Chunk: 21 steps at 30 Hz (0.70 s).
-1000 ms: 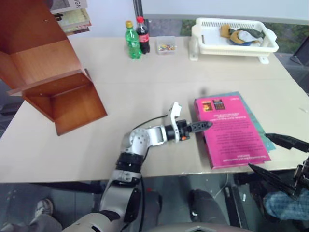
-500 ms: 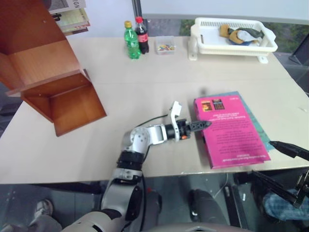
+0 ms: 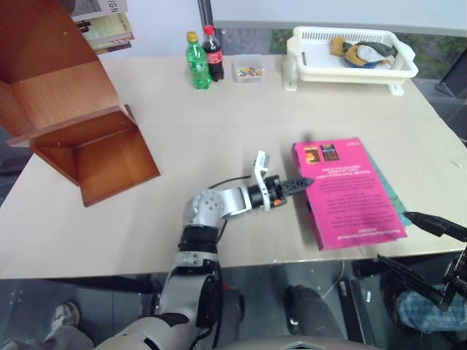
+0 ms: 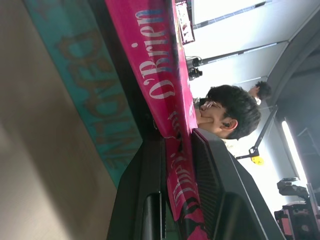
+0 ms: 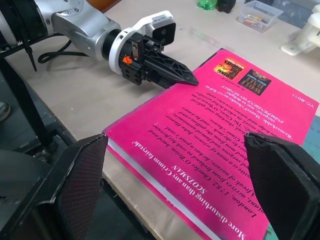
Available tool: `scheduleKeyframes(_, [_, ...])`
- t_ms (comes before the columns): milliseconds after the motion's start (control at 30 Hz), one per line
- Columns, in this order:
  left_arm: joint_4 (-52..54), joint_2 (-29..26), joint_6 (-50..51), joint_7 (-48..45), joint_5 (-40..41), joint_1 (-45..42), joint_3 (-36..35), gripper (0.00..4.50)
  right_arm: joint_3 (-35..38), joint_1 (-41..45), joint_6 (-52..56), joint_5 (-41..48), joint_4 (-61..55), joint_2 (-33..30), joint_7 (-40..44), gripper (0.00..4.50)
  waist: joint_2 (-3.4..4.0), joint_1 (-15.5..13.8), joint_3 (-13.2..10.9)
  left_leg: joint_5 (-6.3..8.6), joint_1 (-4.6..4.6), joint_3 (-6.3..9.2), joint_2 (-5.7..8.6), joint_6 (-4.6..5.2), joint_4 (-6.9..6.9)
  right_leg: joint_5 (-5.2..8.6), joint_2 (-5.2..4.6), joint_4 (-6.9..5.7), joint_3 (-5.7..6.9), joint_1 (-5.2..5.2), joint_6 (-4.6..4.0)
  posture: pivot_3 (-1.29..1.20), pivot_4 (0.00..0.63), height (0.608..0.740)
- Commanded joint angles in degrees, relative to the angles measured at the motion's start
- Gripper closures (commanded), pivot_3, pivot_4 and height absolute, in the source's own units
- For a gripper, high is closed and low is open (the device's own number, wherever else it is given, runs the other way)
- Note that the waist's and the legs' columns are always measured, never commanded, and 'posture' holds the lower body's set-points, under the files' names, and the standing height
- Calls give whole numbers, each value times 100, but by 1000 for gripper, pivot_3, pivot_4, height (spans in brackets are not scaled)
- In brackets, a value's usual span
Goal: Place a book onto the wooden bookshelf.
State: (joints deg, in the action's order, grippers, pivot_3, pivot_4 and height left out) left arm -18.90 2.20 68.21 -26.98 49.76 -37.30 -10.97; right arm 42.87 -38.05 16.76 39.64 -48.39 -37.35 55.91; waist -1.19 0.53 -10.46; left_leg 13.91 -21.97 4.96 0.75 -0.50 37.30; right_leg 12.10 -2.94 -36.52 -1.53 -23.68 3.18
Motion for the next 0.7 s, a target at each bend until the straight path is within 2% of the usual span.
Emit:
scheduleKeyframes(33, [558,-112,129,195,302,-15,-338,3670,-48,133,-81,32,-1,-114,-28,0,-1,12,-1,0,1,0,0,0,0,0,0,0,0,0,0,0,150,740])
scheduleKeyframes(267, [1976,-814,332,774,841,-23,-1046,3670,-357,558,-13,77,107,-280,-98,0,-5,11,-3,0,3,2,-3,-1,-5,-3,1,-1,1,0,6,0,150,740])
scheduleKeyframes(367, [2609,-1463,373,615,1174,-223,-1242,3670,-648,930,13,73,264,-389,-113,0,-8,7,-5,0,2,2,-1,-1,-5,-4,-2,0,1,-1,7,0,150,740])
scheduleKeyframes(433, [3167,-2095,96,285,1019,-360,-1101,3670,-929,1274,85,87,421,-495,-147,0,-19,12,-12,0,1,4,-1,-1,-5,-4,-2,-1,2,-1,6,0,150,740])
scheduleKeyframes(533, [3827,-3215,-575,-326,228,-429,-474,3670,-1396,1836,240,108,676,-636,-204,0,-20,15,-13,-1,1,2,0,-2,-6,-2,-3,0,1,-3,1,0,150,740])
scheduleKeyframes(633, [4421,-4501,-1873,-856,-1258,-228,452,3670,-1822,2408,331,88,980,-720,-163,0,-15,19,-11,-1,8,-5,3,-2,-19,1,-6,1,-6,-2,-5,0,150,740])
scheduleKeyframes(700, [4583,-5003,-2499,-763,-2089,-216,817,3670,-2028,2669,364,62,1154,-758,-108,0,-15,-2,-13,-1,8,-6,4,-2,-24,1,-8,5,-8,-2,-5,0,150,740])
